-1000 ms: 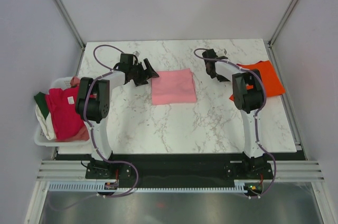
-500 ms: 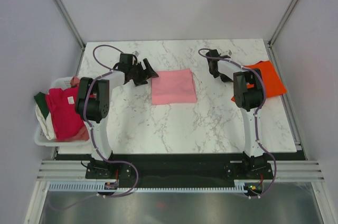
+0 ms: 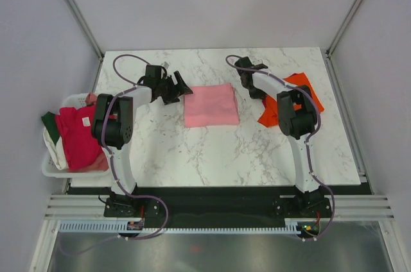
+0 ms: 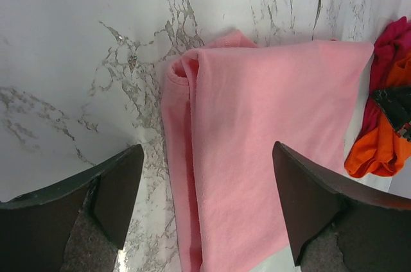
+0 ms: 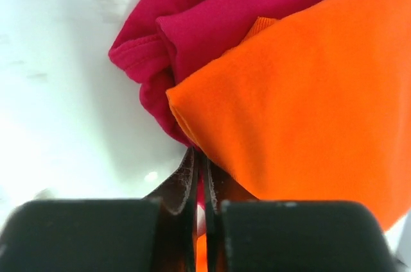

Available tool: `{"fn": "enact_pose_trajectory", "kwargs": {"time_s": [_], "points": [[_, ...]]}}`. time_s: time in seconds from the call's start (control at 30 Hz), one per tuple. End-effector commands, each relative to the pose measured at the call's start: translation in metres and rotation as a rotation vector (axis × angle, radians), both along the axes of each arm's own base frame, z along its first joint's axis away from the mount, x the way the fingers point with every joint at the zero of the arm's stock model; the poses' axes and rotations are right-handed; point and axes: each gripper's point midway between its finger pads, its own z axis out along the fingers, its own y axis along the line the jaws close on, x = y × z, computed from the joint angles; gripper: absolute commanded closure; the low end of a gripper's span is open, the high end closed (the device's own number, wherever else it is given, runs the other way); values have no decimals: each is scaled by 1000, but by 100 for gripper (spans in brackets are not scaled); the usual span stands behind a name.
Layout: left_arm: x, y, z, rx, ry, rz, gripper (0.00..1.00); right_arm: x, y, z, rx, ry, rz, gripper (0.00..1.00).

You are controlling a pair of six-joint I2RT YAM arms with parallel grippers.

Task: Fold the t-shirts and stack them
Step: Neatly place the folded tshirt to the corner

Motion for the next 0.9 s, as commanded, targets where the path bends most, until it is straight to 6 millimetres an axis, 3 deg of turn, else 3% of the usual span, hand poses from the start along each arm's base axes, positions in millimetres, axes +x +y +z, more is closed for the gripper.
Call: {"fn": "enact_pose_trajectory", "kwargs": {"time_s": [0.0,0.03,0.13,0.57,0.7,0.73,0.8,0.83,0.87], "points": [[2,6,12,9,-37,15,11,14,41,29,195,-68,32,90],[3,6,12,11,-38,16,11,15,44,33,211,-75,38,75],[3,6,13,12,-41,16,11,18,60,46,295,-96,68,62],[1,11,19,40,-58,25,11,34,121,131,513,-402,263,52],[1,16,22,64,-71,35,3,38,137,138,623,-508,304,50],[-1,16,21,66,-69,35,0,32,138,126,643,-501,305,47],[-2,16,23,67,-76,33,0,36,148,136,723,-573,318,40],[-2,17,23,68,-76,34,0,32,148,125,746,-563,317,32],[-1,17,23,70,-77,34,0,34,157,128,795,-577,343,28]]}}
